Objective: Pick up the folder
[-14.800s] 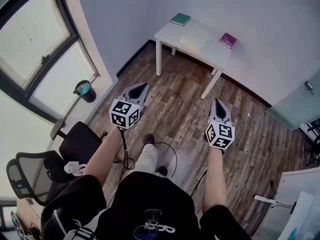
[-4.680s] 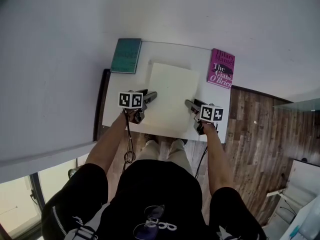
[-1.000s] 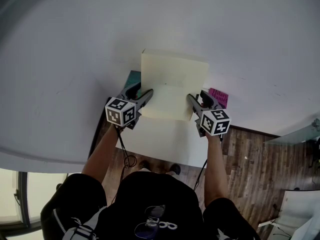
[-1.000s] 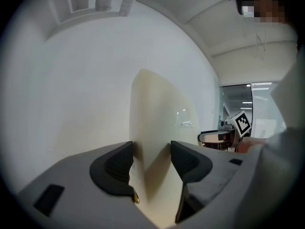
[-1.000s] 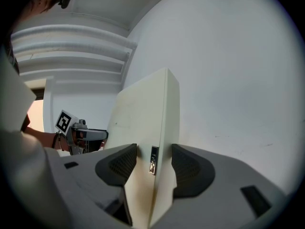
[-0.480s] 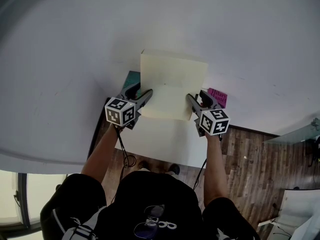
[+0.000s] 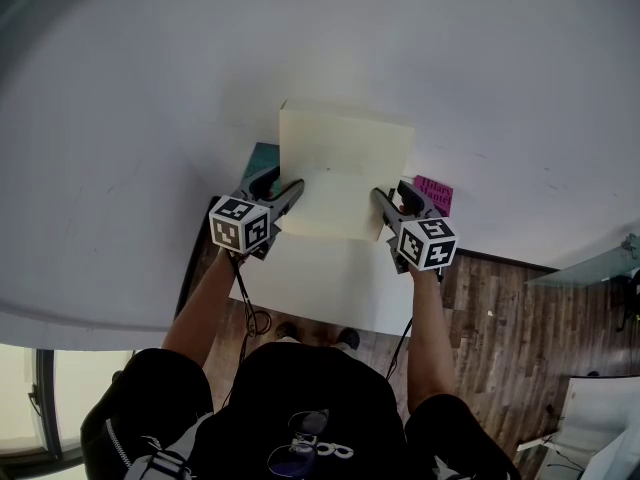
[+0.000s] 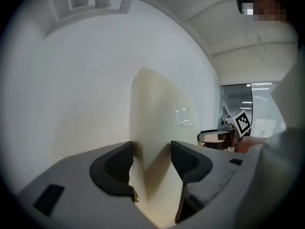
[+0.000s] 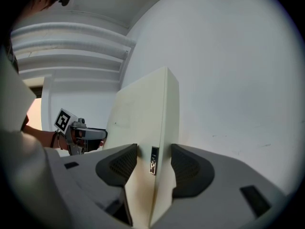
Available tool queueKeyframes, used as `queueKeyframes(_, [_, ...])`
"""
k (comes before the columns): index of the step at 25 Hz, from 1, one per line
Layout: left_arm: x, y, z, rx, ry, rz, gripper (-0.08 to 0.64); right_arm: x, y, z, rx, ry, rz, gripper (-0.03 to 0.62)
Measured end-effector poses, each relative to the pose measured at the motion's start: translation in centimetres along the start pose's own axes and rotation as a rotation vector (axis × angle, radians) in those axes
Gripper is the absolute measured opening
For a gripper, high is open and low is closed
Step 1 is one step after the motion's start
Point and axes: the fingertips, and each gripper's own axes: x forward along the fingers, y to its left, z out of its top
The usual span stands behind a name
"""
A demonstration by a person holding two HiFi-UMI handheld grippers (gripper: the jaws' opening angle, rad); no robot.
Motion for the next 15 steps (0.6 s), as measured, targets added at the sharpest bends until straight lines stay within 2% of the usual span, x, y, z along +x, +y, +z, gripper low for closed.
queueKeyframes(15, [0.14,0.11,-0.24,-0.007,0.002,-0.001,0.264,0.1,-0.11,-0.16,0.002,0.004,-0.001,0.239])
